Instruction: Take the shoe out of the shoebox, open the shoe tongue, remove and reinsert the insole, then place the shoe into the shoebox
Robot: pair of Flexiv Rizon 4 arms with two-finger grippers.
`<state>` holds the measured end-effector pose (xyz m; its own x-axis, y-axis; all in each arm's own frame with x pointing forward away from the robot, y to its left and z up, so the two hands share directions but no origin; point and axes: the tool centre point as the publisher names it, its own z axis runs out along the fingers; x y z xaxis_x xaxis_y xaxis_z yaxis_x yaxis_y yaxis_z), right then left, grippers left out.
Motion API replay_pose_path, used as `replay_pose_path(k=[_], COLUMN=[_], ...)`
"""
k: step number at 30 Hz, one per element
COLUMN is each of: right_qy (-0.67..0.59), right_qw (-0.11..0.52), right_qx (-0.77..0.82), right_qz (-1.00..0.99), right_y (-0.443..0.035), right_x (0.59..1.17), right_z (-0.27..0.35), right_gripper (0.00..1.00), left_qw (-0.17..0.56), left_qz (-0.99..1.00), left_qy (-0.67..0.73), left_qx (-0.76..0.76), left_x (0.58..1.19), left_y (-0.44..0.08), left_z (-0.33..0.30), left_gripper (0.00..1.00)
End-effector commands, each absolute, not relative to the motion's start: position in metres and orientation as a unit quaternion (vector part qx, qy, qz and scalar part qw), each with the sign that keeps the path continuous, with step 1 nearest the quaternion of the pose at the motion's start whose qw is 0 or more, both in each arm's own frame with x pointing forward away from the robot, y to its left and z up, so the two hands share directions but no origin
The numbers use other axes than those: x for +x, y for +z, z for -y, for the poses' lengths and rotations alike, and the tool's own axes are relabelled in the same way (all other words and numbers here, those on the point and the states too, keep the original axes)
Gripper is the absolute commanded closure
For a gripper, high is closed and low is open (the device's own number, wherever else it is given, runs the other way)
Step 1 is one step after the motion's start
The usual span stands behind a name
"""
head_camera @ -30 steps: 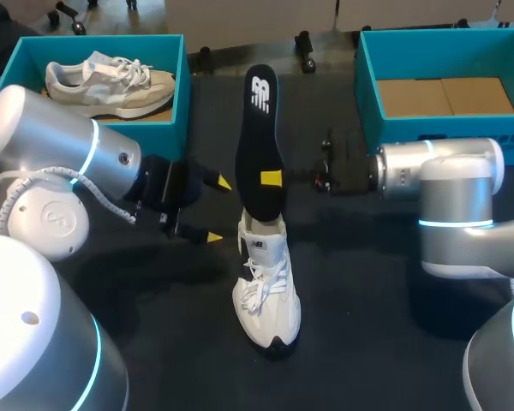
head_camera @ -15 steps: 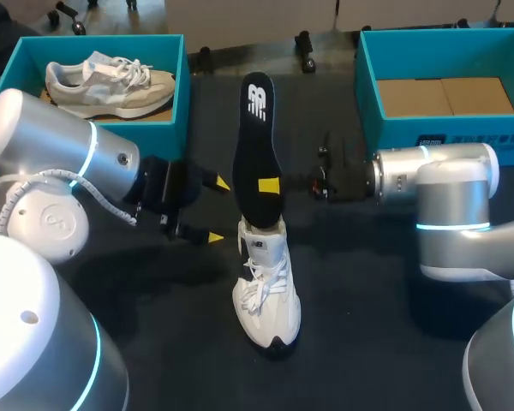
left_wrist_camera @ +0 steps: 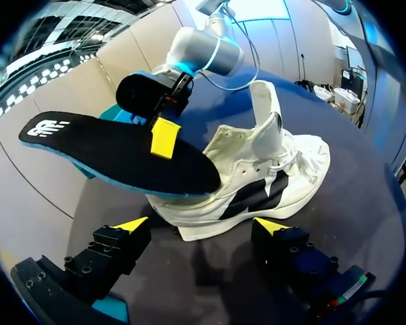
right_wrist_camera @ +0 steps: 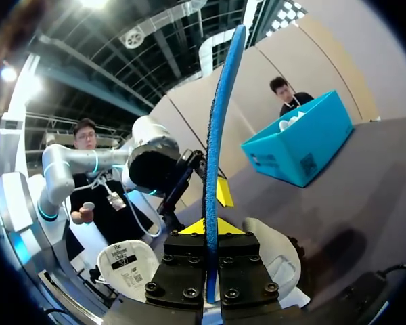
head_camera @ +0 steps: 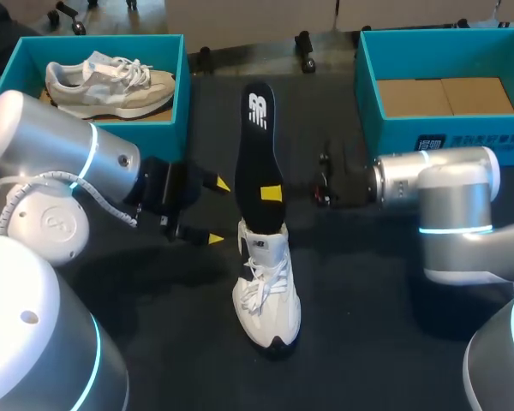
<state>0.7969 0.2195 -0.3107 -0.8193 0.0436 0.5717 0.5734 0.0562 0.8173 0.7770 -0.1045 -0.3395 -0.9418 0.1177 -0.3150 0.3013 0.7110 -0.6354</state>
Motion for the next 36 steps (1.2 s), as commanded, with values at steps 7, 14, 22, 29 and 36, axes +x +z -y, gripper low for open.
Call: replay_pose_path(k=[7, 14, 22, 29, 36], right_qy=[-0.643, -0.643, -0.643, -0.636, -0.635], right_qw=[0.208, 0.208, 0.212, 0.217, 0.217], right_qx=[-0.225, -0.225, -0.232, -0.242, -0.249], right_qz=[0.702, 0.702, 0.699, 0.7, 0.699], right_y=[-0.319, -0.327, -0.336, -0.342, -0.343], right_x=[0.792, 0.787, 0.779, 0.772, 0.764], right_z=[-0.221, -0.225, -0.227, -0.229, -0.23], right_gripper=[1.0, 1.0, 1.0, 1.0, 1.0], left_qw=[0.128, 0.127, 0.125, 0.127, 0.128], left_qz=[-0.919, -0.92, -0.921, -0.922, -0.921], left_qy=[-0.357, -0.356, -0.353, -0.351, -0.352], left_qx=[0.11, 0.107, 0.107, 0.105, 0.107], left_x=[0.774, 0.774, 0.774, 0.777, 0.779], left_y=[-0.341, -0.343, -0.344, -0.343, -0.342], left_z=[0.104, 0.104, 0.102, 0.101, 0.102], left_gripper=[0.0, 0.0, 0.0, 0.0, 0.0])
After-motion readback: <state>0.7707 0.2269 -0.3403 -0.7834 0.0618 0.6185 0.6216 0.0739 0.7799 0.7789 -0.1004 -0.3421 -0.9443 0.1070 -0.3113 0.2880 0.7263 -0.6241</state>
